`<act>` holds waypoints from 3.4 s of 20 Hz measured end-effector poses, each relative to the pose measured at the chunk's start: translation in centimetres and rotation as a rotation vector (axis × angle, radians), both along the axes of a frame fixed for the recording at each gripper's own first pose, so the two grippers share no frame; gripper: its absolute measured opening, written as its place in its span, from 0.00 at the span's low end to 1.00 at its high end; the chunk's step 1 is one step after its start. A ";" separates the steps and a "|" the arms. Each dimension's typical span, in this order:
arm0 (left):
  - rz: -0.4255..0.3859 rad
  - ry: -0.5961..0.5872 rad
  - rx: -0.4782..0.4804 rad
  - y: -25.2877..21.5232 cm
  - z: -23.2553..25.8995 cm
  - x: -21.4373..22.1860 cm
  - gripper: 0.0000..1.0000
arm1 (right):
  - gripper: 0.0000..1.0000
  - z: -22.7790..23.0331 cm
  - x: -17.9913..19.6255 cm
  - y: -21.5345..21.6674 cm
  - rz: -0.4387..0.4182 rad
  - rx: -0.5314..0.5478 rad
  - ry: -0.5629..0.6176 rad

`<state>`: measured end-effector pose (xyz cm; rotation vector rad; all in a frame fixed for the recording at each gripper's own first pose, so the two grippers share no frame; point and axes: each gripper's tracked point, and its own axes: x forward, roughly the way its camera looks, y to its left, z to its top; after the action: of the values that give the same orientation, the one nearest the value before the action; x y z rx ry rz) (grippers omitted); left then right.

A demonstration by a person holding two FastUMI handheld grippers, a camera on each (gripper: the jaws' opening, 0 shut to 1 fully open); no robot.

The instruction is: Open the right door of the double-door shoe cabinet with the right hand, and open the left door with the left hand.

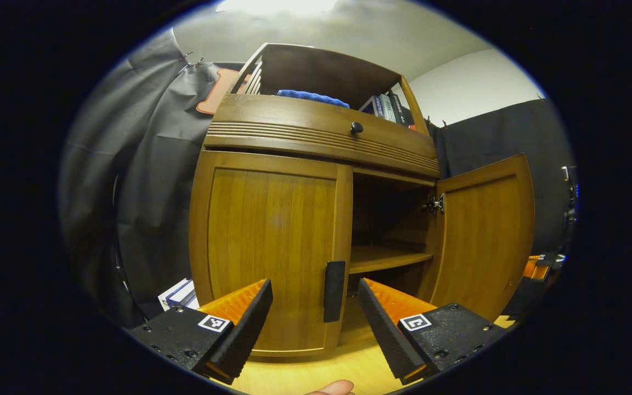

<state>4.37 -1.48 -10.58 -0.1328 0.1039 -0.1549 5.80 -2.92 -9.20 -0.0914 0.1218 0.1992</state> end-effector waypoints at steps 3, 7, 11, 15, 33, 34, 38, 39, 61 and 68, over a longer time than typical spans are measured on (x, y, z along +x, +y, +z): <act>0.008 0.004 -0.001 0.1 -0.2 0.2 0.94 | 0.01 0.1 0.2 -1.0 0.049 0.023 0.002; 0.012 0.005 0.012 -0.3 -0.6 0.3 0.94 | 0.01 0.2 1.1 -2.6 0.120 0.022 0.015; 0.011 0.014 0.025 -1.0 -1.5 0.8 0.94 | 0.01 0.4 2.5 -4.5 0.222 -0.002 -0.001; -0.005 0.045 0.016 -2.1 -2.8 1.4 0.95 | 0.02 0.2 2.8 -4.5 0.271 0.056 -0.006; -0.034 0.083 0.003 -7.0 -9.0 10.1 0.95 | 0.97 2.0 -8.6 -4.8 0.081 -0.038 -0.125; -0.059 0.053 -0.002 -7.7 -8.5 10.4 0.94 | 0.97 1.2 -9.8 -4.2 0.098 -0.013 -0.117; -0.011 -0.001 0.080 -6.1 -8.2 11.7 0.64 | 0.95 -1.2 -12.8 -3.0 0.108 0.064 -0.077; 0.006 0.014 0.085 -5.4 -8.6 11.8 0.56 | 0.95 -0.8 -13.2 -2.8 0.108 0.083 -0.083; -0.167 0.057 0.068 -3.6 -6.1 1.3 0.30 | 0.96 3.1 -15.8 3.9 0.182 0.149 -0.073; -0.187 0.066 0.086 -1.5 -5.2 -2.5 0.31 | 0.96 3.7 -16.2 4.6 0.188 0.142 -0.095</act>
<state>1.83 -2.99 -15.75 -0.0419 0.1888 -0.3320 -10.39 1.70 -5.55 0.0294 0.0040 0.3902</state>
